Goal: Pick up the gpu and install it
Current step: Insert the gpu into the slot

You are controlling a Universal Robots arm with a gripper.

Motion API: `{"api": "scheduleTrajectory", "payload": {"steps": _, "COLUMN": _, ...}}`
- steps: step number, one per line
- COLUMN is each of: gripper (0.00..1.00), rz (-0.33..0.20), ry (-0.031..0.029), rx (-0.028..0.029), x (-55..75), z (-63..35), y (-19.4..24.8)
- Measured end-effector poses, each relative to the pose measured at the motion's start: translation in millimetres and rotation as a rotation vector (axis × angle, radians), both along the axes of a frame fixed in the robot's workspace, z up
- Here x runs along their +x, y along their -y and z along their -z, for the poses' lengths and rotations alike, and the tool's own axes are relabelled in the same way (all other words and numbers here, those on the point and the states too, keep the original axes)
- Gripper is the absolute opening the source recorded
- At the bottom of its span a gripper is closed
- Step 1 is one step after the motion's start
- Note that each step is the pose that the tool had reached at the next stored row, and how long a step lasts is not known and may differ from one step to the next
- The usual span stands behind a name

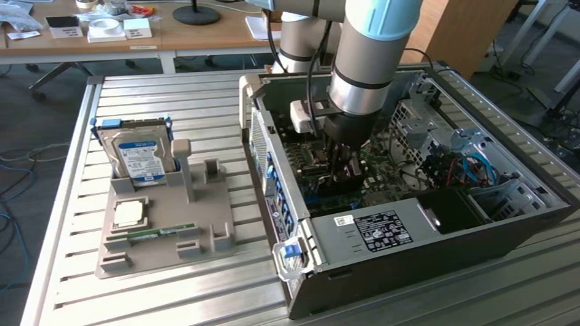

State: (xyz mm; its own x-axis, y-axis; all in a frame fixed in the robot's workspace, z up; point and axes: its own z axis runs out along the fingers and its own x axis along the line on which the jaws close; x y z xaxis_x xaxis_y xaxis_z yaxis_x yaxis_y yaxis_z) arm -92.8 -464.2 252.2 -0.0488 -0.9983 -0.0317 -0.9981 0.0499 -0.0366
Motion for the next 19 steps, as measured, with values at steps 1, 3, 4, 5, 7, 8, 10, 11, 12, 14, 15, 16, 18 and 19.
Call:
{"api": "scheduleTrajectory", "payload": {"steps": 1, "gripper": 0.26, "rz": 0.0, "ry": 0.0, "rx": 0.0001, "x": 0.0, "z": 0.0, "y": 0.0}}
{"api": "scheduleTrajectory", "payload": {"steps": 3, "gripper": 0.26, "rz": 0.0, "ry": -0.0001, "rx": 0.0001, "x": 0.0, "z": 0.0, "y": 0.0}}
{"api": "scheduleTrajectory", "payload": {"steps": 4, "gripper": 0.27, "rz": 0.001, "ry": -0.0009, "rx": 0.001, "x": -0.4, "z": 0.2, "y": -0.1}}
{"api": "scheduleTrajectory", "payload": {"steps": 5, "gripper": 0.27, "rz": 0.001, "ry": -0.0001, "rx": 0.0004, "x": -0.4, "z": 0.2, "y": -0.1}}
{"api": "scheduleTrajectory", "payload": {"steps": 7, "gripper": 0.33, "rz": 0.0, "ry": 0.0, "rx": 0.0001, "x": -0.1, "z": 0.0, "y": 0.0}}
{"api": "scheduleTrajectory", "payload": {"steps": 8, "gripper": 0.39, "rz": 0.0, "ry": -0.0001, "rx": 0.0, "x": 0.0, "z": 0.0, "y": 0.0}}
{"api": "scheduleTrajectory", "payload": {"steps": 10, "gripper": 0.45, "rz": 0.0, "ry": 0.0, "rx": 0.0, "x": 0.0, "z": 0.0, "y": 0.0}}
{"api": "scheduleTrajectory", "payload": {"steps": 11, "gripper": 0.45, "rz": 0.0, "ry": 0.0, "rx": 0.0, "x": 0.0, "z": 0.0, "y": 0.0}}
{"api": "scheduleTrajectory", "payload": {"steps": 12, "gripper": 0.45, "rz": 0.0, "ry": -0.0001, "rx": -0.0001, "x": 0.0, "z": -0.3, "y": 0.0}}
{"api": "scheduleTrajectory", "payload": {"steps": 14, "gripper": 0.45, "rz": 0.0, "ry": -0.0001, "rx": -0.0001, "x": 0.0, "z": -3.1, "y": 0.0}}
{"api": "scheduleTrajectory", "payload": {"steps": 15, "gripper": 0.45, "rz": 0.0, "ry": 0.0, "rx": 0.0, "x": 0.0, "z": -5.6, "y": 0.0}}
{"api": "scheduleTrajectory", "payload": {"steps": 16, "gripper": 0.45, "rz": 0.0, "ry": 0.0, "rx": -0.0001, "x": 0.0, "z": -8.9, "y": 0.0}}
{"api": "scheduleTrajectory", "payload": {"steps": 18, "gripper": 0.45, "rz": 0.0, "ry": 0.0001, "rx": 0.0001, "x": 0.0, "z": -16.5, "y": 0.0}}
{"api": "scheduleTrajectory", "payload": {"steps": 19, "gripper": 0.45, "rz": 0.0, "ry": 0.0001, "rx": 0.0, "x": 0.0, "z": -20.5, "y": 0.0}}
